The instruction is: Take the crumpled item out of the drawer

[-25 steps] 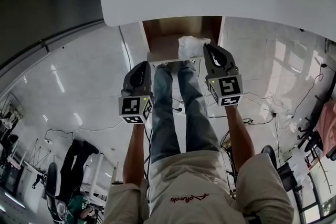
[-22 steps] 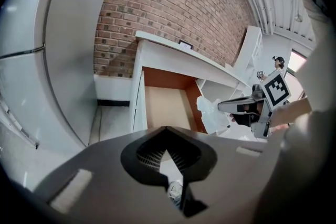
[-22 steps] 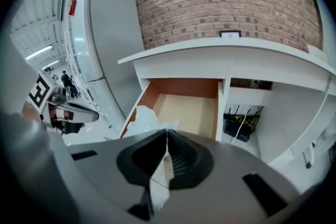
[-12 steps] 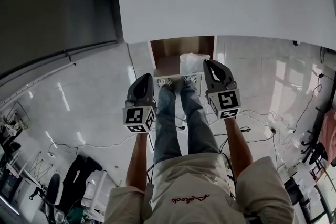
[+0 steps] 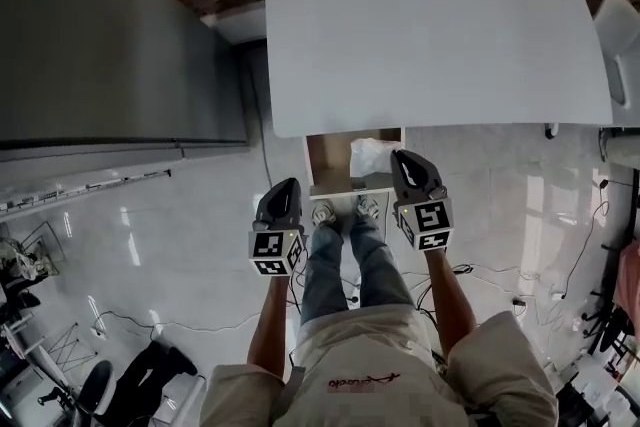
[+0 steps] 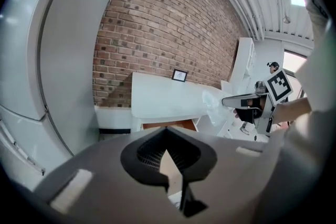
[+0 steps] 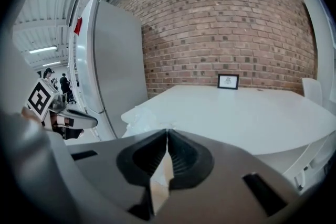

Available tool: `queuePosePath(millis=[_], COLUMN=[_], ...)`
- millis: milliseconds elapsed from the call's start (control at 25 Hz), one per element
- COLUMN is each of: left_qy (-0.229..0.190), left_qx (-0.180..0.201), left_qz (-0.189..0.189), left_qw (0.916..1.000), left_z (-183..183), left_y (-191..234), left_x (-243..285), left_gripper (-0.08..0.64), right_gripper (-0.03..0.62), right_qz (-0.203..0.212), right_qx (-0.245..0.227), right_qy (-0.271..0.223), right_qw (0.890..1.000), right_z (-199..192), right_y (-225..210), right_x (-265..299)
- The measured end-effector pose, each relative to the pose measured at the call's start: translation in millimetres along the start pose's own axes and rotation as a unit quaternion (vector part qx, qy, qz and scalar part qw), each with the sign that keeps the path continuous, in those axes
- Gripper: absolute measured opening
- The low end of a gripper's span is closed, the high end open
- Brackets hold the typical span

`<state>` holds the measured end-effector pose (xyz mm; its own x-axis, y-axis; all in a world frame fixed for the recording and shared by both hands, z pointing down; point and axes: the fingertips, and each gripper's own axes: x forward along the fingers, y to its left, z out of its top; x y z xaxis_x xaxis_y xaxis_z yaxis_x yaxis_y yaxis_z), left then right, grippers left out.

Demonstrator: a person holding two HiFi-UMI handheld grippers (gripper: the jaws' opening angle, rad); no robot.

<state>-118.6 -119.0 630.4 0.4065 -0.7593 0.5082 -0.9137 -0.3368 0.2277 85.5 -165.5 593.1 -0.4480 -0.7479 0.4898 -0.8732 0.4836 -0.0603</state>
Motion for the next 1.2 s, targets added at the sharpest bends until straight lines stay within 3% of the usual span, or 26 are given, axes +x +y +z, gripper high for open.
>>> queuePosePath(millis=[760, 1200], left_qy=[-0.097, -0.147], left_qx=[0.024, 0.042], left_qz=[0.023, 0.027], left_qw=[0.9947, 0.9879], left_z=[150, 207], left_y=[-9, -11], left_x=[-56, -81], left_gripper=[0.009, 0.009], right_gripper=[0.017, 0.017], right_qz=[-0.037, -0.055], right_qx=[-0.026, -0.035], right_qy=[-0.090, -0.131], right_qw=[0.995, 0.989], right_z=[146, 193], right_y=[-21, -24], right_x=[-63, -93])
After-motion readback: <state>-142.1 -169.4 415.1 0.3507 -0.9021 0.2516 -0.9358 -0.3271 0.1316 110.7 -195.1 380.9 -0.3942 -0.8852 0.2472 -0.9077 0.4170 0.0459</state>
